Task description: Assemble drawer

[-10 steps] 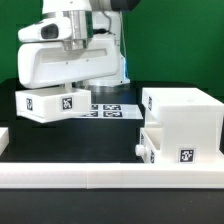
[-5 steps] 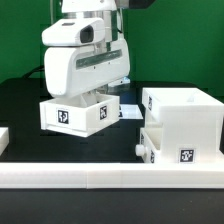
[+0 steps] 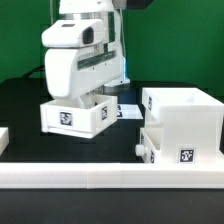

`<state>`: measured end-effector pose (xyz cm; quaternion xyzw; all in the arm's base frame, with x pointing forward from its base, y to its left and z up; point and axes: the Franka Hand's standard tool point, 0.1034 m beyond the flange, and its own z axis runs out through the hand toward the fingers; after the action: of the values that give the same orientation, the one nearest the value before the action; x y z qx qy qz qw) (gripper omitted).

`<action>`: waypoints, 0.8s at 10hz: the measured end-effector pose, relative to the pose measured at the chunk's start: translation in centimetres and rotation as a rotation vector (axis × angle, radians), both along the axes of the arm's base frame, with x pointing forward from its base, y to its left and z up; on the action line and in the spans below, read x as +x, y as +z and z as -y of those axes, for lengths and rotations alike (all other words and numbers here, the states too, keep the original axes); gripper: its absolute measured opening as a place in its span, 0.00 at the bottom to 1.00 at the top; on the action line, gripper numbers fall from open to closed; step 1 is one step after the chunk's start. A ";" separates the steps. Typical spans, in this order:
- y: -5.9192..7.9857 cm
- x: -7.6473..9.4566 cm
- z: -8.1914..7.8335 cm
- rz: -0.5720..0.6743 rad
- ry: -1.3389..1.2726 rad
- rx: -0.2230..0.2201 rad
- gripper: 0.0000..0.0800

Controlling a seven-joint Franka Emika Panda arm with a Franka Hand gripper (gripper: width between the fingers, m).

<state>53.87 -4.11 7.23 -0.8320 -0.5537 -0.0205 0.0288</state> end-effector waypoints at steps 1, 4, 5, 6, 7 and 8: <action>0.0 0.7 -0.8 -0.011 0.092 -0.021 0.05; -0.4 0.8 -1.4 -0.017 0.139 -0.034 0.05; -0.4 0.8 -1.4 -0.017 0.139 -0.033 0.05; -0.4 0.7 -1.4 -0.017 0.139 -0.033 0.05; -0.4 0.7 -1.3 -0.014 0.182 -0.036 0.05; -0.6 0.6 -1.0 -0.005 0.321 -0.037 0.05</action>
Offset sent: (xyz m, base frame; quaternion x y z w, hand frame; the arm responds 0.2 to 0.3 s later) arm 0.0000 0.0000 0.0000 0.0000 0.0000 0.0000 1.0000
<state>54.47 -3.11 6.66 -0.7332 -0.6798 -0.0034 0.0174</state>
